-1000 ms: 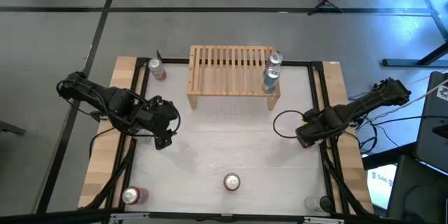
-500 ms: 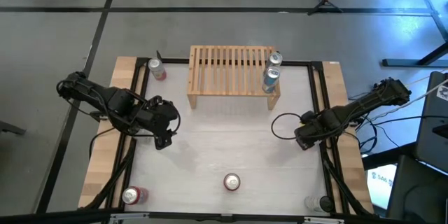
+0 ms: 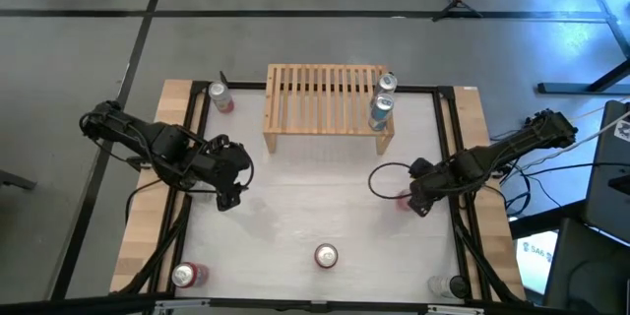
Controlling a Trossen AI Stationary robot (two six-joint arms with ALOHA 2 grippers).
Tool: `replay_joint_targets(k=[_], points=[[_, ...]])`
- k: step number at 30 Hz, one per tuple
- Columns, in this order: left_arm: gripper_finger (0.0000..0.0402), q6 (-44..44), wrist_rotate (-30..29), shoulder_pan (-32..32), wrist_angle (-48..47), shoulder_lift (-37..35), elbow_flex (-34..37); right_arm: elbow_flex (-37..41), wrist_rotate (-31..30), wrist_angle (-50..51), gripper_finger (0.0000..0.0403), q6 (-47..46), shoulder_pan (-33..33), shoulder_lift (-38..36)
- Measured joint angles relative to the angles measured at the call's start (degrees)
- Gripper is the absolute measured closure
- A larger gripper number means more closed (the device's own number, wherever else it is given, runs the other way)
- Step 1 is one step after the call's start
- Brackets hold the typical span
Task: Place canned beverage on shelf
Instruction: Put the left pink soda can on the shelf
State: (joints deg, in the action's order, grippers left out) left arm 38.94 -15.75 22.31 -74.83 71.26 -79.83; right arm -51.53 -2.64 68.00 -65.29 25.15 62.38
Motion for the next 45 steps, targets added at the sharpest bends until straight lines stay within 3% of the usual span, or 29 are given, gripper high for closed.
replay_joint_targets(k=[4, 14, 21, 27, 35, 45], points=[[0.0122, -0.4, 0.0, 0.0, 0.1, 0.0, 0.0, -1.5, -2.8, -8.4, 0.0146, 6.6, 0.0, 2.5], [0.0122, -2.6, -0.6, 0.0, 0.5, 0.0, 0.0, -12.3, -10.3, -10.9, 0.0147, 23.5, -0.5, 15.6], [0.0122, -5.1, -2.4, 1.9, 5.8, -0.1, 1.1, -22.9, -6.2, -10.4, 0.0147, 36.7, -5.0, 26.2], [0.0122, -5.2, -3.2, 4.9, 15.8, -0.5, 8.5, -30.2, -2.9, -8.3, 0.0147, 43.0, -8.7, 32.8], [0.0122, -5.1, -3.8, 5.6, 35.0, -0.7, 20.0, -31.3, -1.8, -7.6, 0.0147, 43.3, -11.9, 37.4], [0.0122, -1.5, -5.1, 7.6, 46.2, -4.6, 29.3, -31.3, -1.4, -6.0, 0.0147, 41.5, -11.8, 38.0]])
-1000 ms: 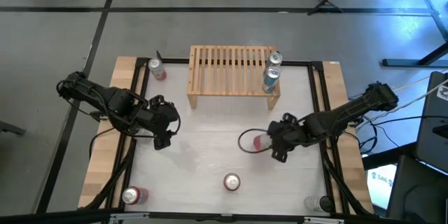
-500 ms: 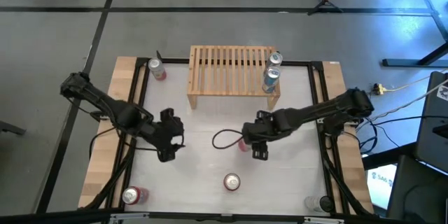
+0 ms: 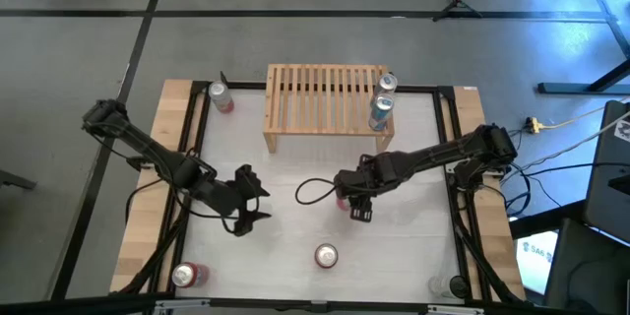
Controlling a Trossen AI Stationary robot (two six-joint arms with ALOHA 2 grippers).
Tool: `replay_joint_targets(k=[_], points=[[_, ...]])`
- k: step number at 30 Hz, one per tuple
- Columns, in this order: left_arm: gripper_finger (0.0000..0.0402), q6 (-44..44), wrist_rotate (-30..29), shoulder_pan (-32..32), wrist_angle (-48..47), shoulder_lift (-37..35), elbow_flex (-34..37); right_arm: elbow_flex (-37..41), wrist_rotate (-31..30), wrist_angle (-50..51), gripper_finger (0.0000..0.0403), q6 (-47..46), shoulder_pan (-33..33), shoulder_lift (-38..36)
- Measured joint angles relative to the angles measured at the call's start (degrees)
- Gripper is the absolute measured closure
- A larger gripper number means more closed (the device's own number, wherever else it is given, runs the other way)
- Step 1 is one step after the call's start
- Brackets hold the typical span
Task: Place canned beverage on shelf
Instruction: Put the left pink soda can on the shelf
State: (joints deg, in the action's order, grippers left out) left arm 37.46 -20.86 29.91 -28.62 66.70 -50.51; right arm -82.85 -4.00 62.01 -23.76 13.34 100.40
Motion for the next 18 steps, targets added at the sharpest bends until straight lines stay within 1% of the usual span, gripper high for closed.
replay_joint_targets(k=[5, 9, 12, 18], points=[[0.0122, 2.2, -1.9, 0.0, 2.4, -5.4, 4.8, 0.0, 0.2, -1.8, 0.0147, -0.1, -0.6, 0.0], [0.0122, 2.5, -2.8, 0.0, 5.0, -8.1, 7.4, 0.0, 3.1, -2.0, 0.0147, -2.9, -2.1, 0.0], [0.0122, 2.6, -4.3, 0.0, 6.0, -8.6, 8.0, 0.0, 3.4, -2.0, 0.0147, -3.0, -3.1, 0.0], [0.0122, 2.5, -4.6, 0.0, 6.2, -8.6, 8.1, 0.0, 3.2, -1.9, 0.0147, -2.9, -3.0, 0.0]])
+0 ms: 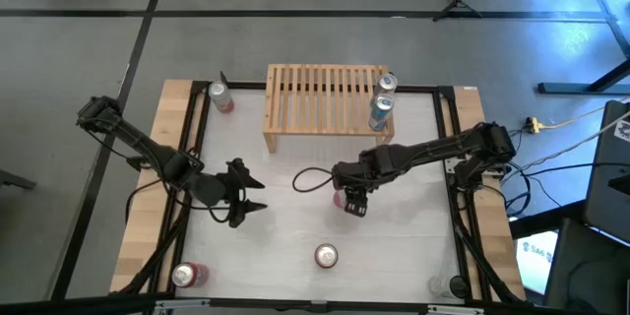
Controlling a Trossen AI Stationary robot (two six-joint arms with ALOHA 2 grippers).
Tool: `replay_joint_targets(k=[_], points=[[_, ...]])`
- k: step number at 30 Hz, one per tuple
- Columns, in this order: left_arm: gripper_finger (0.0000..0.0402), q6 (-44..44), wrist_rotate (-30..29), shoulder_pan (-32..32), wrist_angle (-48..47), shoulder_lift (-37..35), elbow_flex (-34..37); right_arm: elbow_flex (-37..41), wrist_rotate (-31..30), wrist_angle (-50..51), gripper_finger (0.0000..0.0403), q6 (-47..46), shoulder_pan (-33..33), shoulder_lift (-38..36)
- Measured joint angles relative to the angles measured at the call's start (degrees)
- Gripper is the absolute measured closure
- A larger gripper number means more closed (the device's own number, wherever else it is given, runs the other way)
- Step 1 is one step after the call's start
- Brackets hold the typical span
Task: Place canned beverage on shelf
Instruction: Put the left pink soda can on the shelf
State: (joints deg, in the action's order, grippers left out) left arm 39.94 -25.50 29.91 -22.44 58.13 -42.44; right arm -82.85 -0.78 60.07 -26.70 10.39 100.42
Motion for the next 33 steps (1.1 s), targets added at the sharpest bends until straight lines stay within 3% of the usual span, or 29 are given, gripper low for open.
replay_joint_targets(k=[33], points=[[0.0122, -0.1, -2.0, -0.5, 0.0, 0.0, 0.0, -0.7, -6.2, 2.2, 0.0147, 3.0, -1.4, 3.0]])
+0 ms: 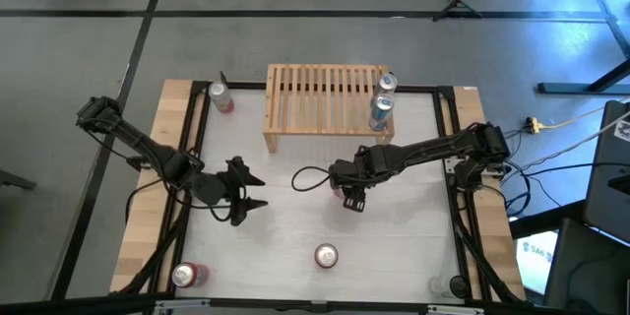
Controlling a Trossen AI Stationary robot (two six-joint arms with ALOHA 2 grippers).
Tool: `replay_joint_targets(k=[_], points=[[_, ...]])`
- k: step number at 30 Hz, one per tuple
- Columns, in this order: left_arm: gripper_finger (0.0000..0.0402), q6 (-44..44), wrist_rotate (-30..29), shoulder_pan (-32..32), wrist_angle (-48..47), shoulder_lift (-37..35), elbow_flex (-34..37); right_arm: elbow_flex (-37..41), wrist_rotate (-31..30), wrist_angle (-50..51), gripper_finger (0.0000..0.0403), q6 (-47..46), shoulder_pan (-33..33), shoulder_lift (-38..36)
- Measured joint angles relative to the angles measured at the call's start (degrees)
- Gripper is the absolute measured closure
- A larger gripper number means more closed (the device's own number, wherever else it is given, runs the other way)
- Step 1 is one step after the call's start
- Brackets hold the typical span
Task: Place canned beverage on shelf
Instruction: Put the left pink soda can on the shelf
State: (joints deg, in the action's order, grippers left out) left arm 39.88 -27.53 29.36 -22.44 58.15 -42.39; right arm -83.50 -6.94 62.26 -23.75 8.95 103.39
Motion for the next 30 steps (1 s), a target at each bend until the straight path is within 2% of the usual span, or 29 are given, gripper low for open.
replay_joint_targets(k=[13, 20, 30], points=[[0.0122, -3.0, 0.0, 0.0, 0.0, 0.0, 0.0, 0.1, 1.6, 0.0, 0.0147, 1.5, -0.4, 0.0], [0.0122, -3.0, 1.2, 0.0, 0.0, 0.0, 0.0, 0.2, 1.7, -1.9, 0.0116, 1.7, -0.4, 0.0], [0.0122, -3.0, 1.5, 0.0, 0.0, 0.0, 0.0, 0.3, 1.5, -3.4, 0.011, 1.7, -0.4, 0.1]])
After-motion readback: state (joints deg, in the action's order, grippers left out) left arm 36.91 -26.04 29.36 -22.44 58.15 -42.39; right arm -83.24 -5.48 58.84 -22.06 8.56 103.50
